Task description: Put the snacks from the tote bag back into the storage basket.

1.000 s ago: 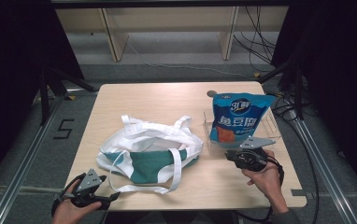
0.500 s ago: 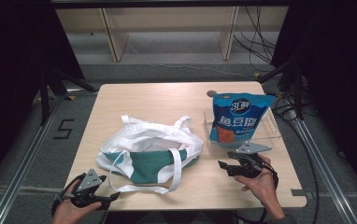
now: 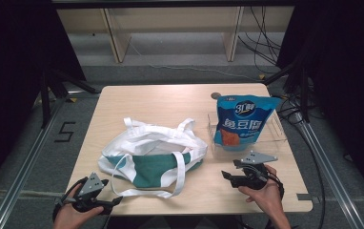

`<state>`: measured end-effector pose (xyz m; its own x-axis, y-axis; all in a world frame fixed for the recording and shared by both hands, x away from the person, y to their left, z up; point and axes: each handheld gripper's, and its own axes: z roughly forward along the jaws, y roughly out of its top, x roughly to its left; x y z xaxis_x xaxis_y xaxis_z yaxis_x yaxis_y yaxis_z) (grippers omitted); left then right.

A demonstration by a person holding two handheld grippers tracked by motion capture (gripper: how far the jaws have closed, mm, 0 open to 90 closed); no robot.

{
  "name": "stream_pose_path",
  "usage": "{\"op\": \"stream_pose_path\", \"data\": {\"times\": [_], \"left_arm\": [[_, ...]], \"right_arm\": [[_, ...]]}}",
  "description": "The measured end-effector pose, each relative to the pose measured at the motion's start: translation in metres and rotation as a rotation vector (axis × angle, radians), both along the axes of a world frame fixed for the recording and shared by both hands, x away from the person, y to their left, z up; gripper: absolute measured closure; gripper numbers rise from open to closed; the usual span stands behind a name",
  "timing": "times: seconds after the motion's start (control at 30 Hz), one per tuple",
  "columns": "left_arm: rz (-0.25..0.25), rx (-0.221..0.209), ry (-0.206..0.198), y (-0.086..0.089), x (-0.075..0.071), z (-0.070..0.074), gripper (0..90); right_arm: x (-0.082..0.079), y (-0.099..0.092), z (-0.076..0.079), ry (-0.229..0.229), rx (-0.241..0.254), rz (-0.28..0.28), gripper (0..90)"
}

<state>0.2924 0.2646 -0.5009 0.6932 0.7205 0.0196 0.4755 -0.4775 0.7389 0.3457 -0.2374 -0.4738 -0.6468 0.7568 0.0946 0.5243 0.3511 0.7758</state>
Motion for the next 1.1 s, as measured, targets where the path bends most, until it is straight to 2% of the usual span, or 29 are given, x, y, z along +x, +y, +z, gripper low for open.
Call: {"op": "stream_pose_path", "data": {"times": [0.03,0.07,0.1,0.13,0.17,0.2,0.23,0.3,0.33,0.37,0.4,0.43,0.47,0.5,0.53,0.6,0.67,0.73,0.77,0.83,0.87,0.9,0.97,1.0,1.03,1.07,1.1], "left_arm": [[-0.023,0.018,-0.020,0.001,0.002,0.001,18.9],[-0.020,0.013,-0.024,0.001,0.001,0.000,19.0],[-0.022,0.015,-0.024,0.001,0.002,0.000,19.0],[-0.023,0.016,-0.025,0.001,0.002,0.001,19.0],[-0.027,0.021,-0.024,0.002,0.002,0.001,19.0],[-0.022,0.014,-0.025,0.001,0.002,0.000,19.0],[-0.023,0.015,-0.026,0.001,0.002,0.000,19.0],[-0.041,0.043,-0.021,0.003,0.002,0.002,19.0],[-0.040,0.042,-0.020,0.003,0.002,0.002,18.9],[-0.040,0.044,-0.020,0.003,0.002,0.002,18.9],[-0.025,0.018,-0.025,0.001,0.002,0.001,18.9],[-0.022,0.013,-0.027,0.001,0.002,0.000,19.0],[-0.018,-0.005,-0.026,0.000,0.002,-0.001,18.9],[-0.026,0.012,-0.024,0.001,0.002,0.000,18.9],[-0.023,0.013,-0.025,0.001,0.002,0.000,18.9],[-0.028,0.005,-0.029,0.000,0.003,0.000,18.9],[-0.031,0.009,-0.034,0.001,0.003,0.000,18.9],[-0.026,0.025,-0.018,0.001,0.002,0.001,18.9],[-0.008,0.002,-0.004,-0.001,0.001,0.000,18.9],[-0.008,0.015,-0.007,-0.001,0.002,0.000,18.9],[-0.010,0.002,-0.008,-0.001,0.001,0.000,18.9],[-0.010,0.020,-0.008,0.000,0.002,0.000,18.9],[-0.013,0.008,-0.013,-0.001,0.002,0.000,18.7],[-0.014,0.028,-0.015,0.000,0.002,0.000,18.2],[-0.012,0.030,-0.015,0.000,0.002,0.000,17.8],[-0.006,0.020,-0.017,-0.001,0.002,0.000,17.7],[-0.006,0.021,-0.018,-0.001,0.002,0.000,17.7]], "right_arm": [[-0.001,0.000,0.000,-0.016,-0.001,0.006,34.8],[-0.002,0.000,0.000,-0.016,0.004,0.007,34.5],[-0.003,0.000,0.000,-0.008,0.001,0.017,34.1],[-0.004,0.001,0.000,-0.014,-0.002,0.009,33.6],[-0.007,0.002,-0.001,0.000,0.010,-0.007,33.0],[-0.006,0.001,-0.001,-0.011,-0.004,0.016,32.4],[-0.007,0.001,-0.002,-0.008,0.002,0.025,32.2],[-0.011,0.002,-0.002,0.004,0.003,0.001,32.0],[-0.009,0.001,-0.003,-0.032,-0.007,0.029,32.0],[-0.013,0.001,-0.002,-0.001,-0.012,0.009,32.0],[-0.013,0.001,-0.003,-0.017,-0.009,0.013,31.9],[-0.014,0.001,-0.003,-0.014,-0.019,0.022,31.7],[-0.016,0.003,-0.004,-0.008,-0.002,0.014,31.6],[-0.016,0.001,-0.004,-0.017,-0.020,0.016,31.4],[-0.018,0.001,-0.003,0.001,-0.017,0.021,31.2],[-0.020,-0.001,-0.006,-0.031,-0.014,0.033,30.8],[-0.024,-0.001,-0.006,-0.017,-0.023,0.022,30.2],[-0.026,-0.002,-0.008,-0.011,-0.032,0.028,29.0],[-0.029,-0.001,-0.009,0.010,-0.026,0.012,27.8],[-0.032,-0.002,-0.011,-0.005,-0.054,0.019,27.5],[-0.034,-0.002,-0.012,-0.002,-0.050,0.019,27.5],[-0.034,-0.003,-0.013,-0.015,-0.060,0.025,27.4],[-0.039,-0.004,-0.013,0.006,-0.054,0.012,26.4],[-0.040,-0.004,-0.014,0.015,-0.058,0.014,26.1],[-0.040,-0.005,-0.015,0.005,-0.051,0.028,25.9],[-0.042,-0.005,-0.016,0.012,-0.054,0.023,25.8],[-0.044,-0.004,-0.017,-0.002,-0.061,0.009,25.6]]}}
